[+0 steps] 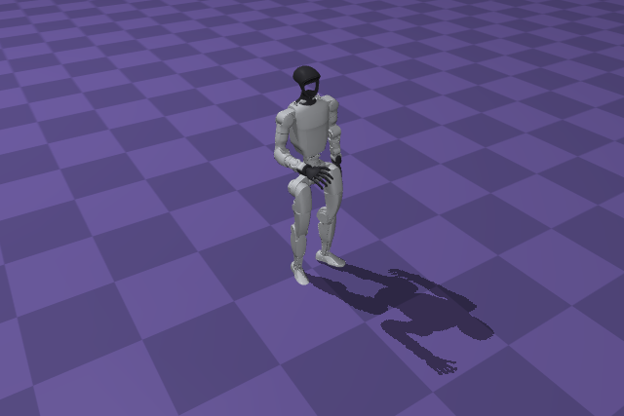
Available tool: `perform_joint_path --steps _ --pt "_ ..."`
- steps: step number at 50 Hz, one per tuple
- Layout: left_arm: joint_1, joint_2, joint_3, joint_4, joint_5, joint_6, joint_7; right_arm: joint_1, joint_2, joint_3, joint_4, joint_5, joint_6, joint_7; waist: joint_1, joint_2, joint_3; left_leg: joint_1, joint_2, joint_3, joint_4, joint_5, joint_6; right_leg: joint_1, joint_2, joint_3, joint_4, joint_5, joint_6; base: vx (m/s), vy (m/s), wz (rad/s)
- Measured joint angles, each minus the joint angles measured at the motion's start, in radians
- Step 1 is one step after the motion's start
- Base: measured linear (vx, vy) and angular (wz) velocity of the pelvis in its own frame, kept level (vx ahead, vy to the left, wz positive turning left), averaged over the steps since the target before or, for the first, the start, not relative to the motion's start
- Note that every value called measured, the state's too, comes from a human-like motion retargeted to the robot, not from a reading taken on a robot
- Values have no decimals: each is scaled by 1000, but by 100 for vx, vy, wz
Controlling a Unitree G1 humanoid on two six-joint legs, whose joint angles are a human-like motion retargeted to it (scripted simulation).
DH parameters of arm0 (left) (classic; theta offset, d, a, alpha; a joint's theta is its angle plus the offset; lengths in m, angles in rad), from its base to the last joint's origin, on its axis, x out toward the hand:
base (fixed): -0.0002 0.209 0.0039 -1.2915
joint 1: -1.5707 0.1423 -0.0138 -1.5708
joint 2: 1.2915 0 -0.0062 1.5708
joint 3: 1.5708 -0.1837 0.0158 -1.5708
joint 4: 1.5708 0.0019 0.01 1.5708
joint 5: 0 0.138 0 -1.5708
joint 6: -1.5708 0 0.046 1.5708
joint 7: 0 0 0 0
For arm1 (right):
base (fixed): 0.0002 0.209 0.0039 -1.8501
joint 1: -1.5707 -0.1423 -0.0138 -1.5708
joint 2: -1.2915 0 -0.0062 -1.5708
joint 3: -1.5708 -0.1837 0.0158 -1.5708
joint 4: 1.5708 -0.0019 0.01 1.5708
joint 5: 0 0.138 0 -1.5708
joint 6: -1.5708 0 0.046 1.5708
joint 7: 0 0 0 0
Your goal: Upper body actions
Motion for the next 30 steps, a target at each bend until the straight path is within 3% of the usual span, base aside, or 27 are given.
perform_joint_path --steps 5,14,25,27,30 --pt "0 1 1 -2 -3 1 -1 -38 12 22 -51 160 -64 -212 3 -4 -2 0 -5 -11 -1 1 1 4 -2 -13 -1 -2 0 0 0 0" --pt "1 3 -3 -2 -3 2 0 -152 18 67 -162 398 -376 -701 12 -9 -15 -4 -14 -34 -3 3 3 9 -5 -38 -3 -7 1 0 0 4" --pt "1 3 6 -3 -16 2 7 -353 -18 129 -219 353 -619 -855 11 -21 -23 -5 -25 -64 -6 5 4 15 -12 -71 -4 -12 2 0 0 7" --pt "1 3 8 -3 -17 3 7 -395 -21 149 -208 316 -606 -815 11 -22 -23 -3 -26 -67 -6 5 4 17 -12 -74 -3 -12 2 0 0 0" --pt "0 2 12 -3 -16 5 6 -439 -15 167 -187 268 -519 -600 11 -22 -25 -1 -28 -69 -7 5 4 17 -13 -76 -3 -12 2 0 0 0"
